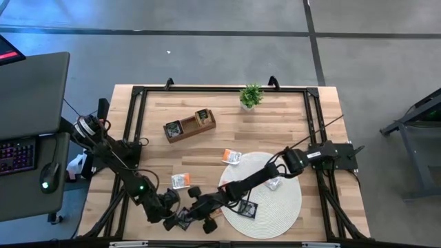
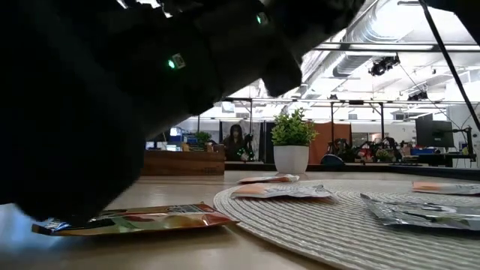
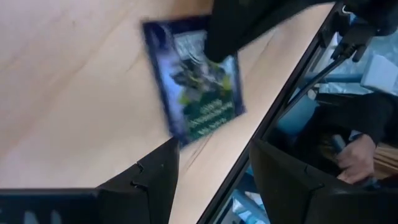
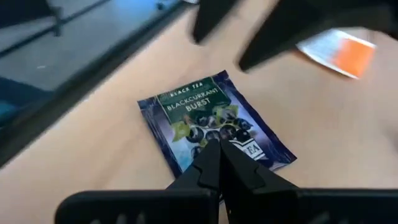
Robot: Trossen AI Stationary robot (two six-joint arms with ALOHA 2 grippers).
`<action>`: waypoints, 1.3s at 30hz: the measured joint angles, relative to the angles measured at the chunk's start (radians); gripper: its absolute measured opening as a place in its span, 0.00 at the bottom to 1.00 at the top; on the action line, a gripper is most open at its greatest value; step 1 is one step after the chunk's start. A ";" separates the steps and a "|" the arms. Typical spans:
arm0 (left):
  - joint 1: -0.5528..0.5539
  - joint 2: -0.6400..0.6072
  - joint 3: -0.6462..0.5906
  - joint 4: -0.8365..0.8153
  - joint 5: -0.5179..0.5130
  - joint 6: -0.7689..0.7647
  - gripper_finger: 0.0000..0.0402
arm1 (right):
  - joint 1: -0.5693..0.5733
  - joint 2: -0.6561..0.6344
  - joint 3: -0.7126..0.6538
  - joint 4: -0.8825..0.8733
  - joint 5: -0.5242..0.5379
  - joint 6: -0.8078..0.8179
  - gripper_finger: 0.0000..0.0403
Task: Pick & Place Tea
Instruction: Put the violet tea bag into the left section of the wooden organizer
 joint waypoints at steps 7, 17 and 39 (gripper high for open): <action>0.002 0.000 0.000 -0.005 -0.076 -0.073 0.48 | -0.015 -0.060 0.001 -0.255 0.278 0.039 0.00; 0.003 0.000 0.000 -0.106 -0.336 -0.254 0.48 | -0.046 -0.081 -0.001 -0.344 0.297 0.293 0.00; 0.059 0.000 -0.002 -0.308 -0.377 -0.391 0.48 | -0.047 -0.076 -0.011 -0.207 0.230 0.384 0.00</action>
